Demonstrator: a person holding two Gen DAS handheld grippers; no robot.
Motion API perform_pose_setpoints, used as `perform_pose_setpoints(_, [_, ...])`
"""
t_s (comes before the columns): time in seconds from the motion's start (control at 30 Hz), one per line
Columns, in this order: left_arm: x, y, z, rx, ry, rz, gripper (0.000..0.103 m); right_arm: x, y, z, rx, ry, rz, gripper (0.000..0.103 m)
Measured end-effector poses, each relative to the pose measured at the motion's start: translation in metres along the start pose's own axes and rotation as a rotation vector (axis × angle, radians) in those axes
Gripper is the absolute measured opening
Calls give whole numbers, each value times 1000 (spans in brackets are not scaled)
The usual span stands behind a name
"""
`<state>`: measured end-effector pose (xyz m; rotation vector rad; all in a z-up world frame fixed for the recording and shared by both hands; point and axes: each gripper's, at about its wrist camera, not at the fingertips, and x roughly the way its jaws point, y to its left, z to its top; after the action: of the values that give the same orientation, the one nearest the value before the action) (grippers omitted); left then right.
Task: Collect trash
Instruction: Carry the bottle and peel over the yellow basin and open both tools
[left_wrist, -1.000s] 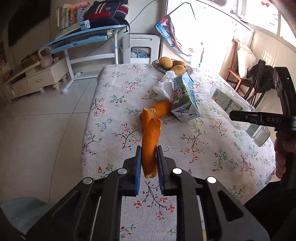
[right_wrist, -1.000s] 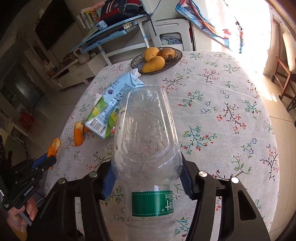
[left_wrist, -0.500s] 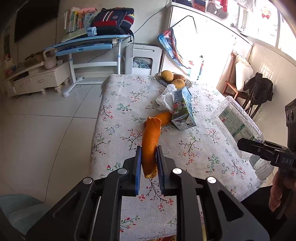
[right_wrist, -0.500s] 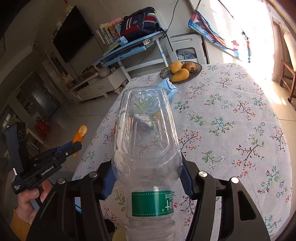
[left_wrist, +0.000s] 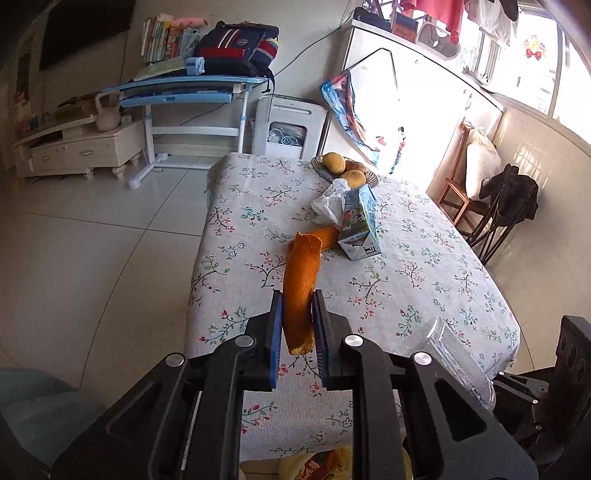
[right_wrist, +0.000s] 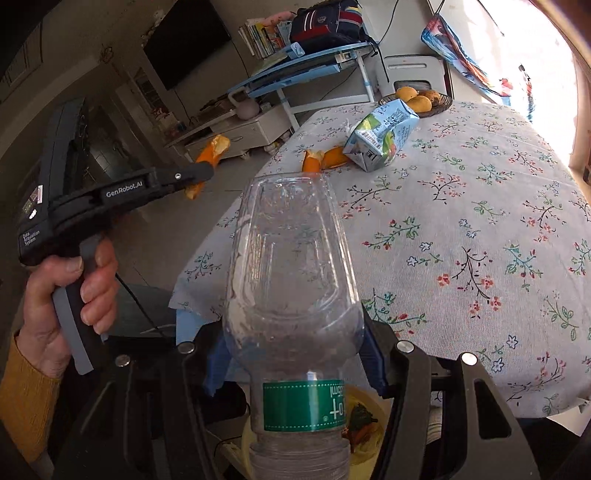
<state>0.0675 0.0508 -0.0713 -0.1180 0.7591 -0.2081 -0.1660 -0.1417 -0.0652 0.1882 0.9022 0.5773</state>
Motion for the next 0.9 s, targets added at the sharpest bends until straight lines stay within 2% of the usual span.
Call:
perform_pose_setpoints(0.3, [-19,-4,-25,-29,-2,-21,15,6,36,-51,-139,107,23,58])
perform_pose_setpoints(0.53, [-31,-10,-46,-43,5,-35,15,22,60,-88,-283,218,-18,58])
perform_pose_setpoints(0.57, [-32,-12,-49,-42,8,-36,15,25,62,-91,-304,243,-21,60])
perform_pose_setpoints(0.6, [-33,-14,-53,-41,12,-38,15,30,62,-94,-307,280,-10,69])
perform_pose_setpoints(0.63, [-34,-16,-56,-38,16,-39,15,33,60,-95,-309,300,-14,71])
perform_pose_setpoints(0.73, [-37,-22,-68,-23,27,-40,15,26,61,-94,-327,275,-48,71])
perform_pose_setpoints(0.9, [-38,-35,-82,16,52,-41,15,4,44,-83,-236,179,-65,74])
